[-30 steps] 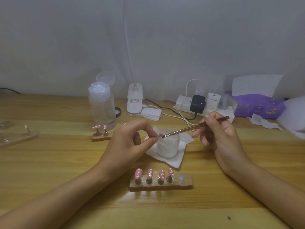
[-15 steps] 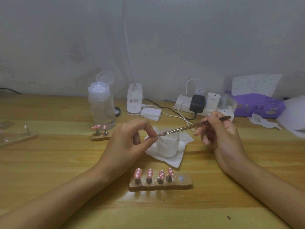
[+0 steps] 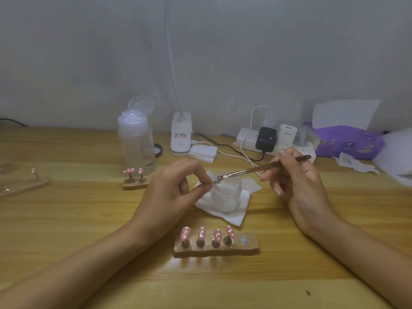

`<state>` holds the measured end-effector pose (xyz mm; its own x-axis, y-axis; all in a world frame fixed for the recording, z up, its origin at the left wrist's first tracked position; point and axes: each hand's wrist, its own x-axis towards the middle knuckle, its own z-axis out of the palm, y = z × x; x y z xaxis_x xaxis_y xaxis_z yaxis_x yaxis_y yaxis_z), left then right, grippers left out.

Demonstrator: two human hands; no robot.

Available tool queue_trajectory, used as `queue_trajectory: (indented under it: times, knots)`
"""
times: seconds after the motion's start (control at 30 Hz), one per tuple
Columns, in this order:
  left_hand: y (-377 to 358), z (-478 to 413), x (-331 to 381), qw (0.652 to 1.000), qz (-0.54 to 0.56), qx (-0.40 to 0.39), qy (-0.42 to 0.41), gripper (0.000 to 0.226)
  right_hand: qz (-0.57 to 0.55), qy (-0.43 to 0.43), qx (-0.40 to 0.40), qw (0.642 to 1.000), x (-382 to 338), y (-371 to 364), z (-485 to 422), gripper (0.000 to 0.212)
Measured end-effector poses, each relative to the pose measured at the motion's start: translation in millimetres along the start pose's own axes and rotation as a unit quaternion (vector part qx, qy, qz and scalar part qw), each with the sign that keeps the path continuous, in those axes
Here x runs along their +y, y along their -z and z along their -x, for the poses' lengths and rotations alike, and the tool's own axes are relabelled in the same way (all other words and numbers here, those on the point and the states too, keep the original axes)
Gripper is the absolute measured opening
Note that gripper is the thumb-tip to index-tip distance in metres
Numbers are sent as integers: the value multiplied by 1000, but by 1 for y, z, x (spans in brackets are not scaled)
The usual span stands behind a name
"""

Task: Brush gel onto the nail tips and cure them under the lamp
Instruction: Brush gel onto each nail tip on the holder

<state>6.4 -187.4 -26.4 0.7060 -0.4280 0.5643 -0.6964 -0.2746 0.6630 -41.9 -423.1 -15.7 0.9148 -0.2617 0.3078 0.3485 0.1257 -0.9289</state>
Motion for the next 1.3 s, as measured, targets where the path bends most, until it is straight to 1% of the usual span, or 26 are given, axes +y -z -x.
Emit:
queue_trajectory:
  times: [0.07,0.13,0.23,0.37,0.43,0.53,0.6,0.7,0.87,1.0,1.17,1.3]
  knots:
    - [0,0,0,1000,-3,1,-1,7,16,-1,-8,1000,1,-1,1,21]
    - [0,0,0,1000,-6,2,-3,8,24,-5,5,1000,1,-1,0,22]
    - [0,0,0,1000,-9,1,-5,7,7,-10,22,1000,1,1,0,23]
    - [0,0,-1,1000,-10,-1,-9,7,11,-2,-5,1000,1,0,0,23]
    - [0,0,-1,1000,-10,-2,-11,7,23,-7,6,1000,2,0,0,23]
    - [0,0,-2,1000,-11,-1,-10,9,3,-14,26,1000,1,1,-1,23]
    - [0,0,-2,1000,-14,-2,-9,9,-7,-11,15,1000,1,2,-1,23]
    - [0,0,-3,1000,-10,0,-13,11,17,-7,-9,1000,2,0,0,24]
    - [-1,0,-3,1000,-16,1,-18,13,5,-13,25,1000,1,2,-2,25]
    - [0,0,-4,1000,-22,1,-19,12,8,-3,-4,1000,2,1,-1,24]
    - [0,0,-3,1000,-20,-1,-20,12,11,-14,14,1000,3,2,-1,28]
    - [-1,0,-5,1000,-21,0,-20,12,16,-6,-8,1000,3,1,-1,25]
